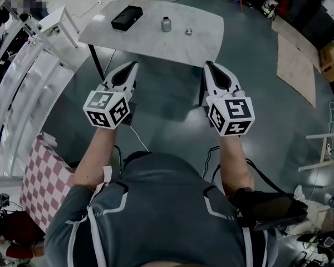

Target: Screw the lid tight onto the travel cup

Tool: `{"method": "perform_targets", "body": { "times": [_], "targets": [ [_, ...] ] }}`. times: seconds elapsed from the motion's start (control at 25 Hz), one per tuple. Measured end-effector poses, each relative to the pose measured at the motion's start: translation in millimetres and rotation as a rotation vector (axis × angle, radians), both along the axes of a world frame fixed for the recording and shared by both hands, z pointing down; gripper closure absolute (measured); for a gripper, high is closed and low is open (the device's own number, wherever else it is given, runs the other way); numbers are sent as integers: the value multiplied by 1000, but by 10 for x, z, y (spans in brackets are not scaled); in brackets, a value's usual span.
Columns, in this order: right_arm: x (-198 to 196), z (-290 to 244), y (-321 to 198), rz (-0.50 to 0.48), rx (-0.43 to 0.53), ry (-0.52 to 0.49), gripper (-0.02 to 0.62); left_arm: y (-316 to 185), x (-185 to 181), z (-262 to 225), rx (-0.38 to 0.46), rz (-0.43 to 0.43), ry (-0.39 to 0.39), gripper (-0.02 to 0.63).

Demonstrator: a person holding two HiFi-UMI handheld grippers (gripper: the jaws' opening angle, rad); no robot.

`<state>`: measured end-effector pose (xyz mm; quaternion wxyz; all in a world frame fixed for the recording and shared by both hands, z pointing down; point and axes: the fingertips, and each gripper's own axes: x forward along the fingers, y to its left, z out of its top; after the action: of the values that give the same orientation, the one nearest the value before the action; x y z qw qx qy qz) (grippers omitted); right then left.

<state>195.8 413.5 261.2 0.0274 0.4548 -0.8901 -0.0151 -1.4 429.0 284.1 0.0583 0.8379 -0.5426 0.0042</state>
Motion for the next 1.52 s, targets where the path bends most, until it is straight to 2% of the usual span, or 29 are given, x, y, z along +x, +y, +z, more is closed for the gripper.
{"method": "perform_targets", "body": {
  "times": [0.28,0.6,1.12,1.28,1.52],
  "targets": [
    [43,212,-208,-4,-33,-20,567,-180,10,165,-22,7,-35,597],
    [-171,409,-875,54,-62,11,567,-947,-197,496,-51,79,4,595],
    [-977,483,-2489,151,-100,25,568,-2715,-1076,520,-40,172,-8,595],
    [-1163,534,-2880,177,-113,38,568,-3085,-1305,592,-47,193,-7,595],
    [-1290,653,-3314,291,-180,96,568,-3581,-1586,667,-57,251,-19,595]
  ]
}}
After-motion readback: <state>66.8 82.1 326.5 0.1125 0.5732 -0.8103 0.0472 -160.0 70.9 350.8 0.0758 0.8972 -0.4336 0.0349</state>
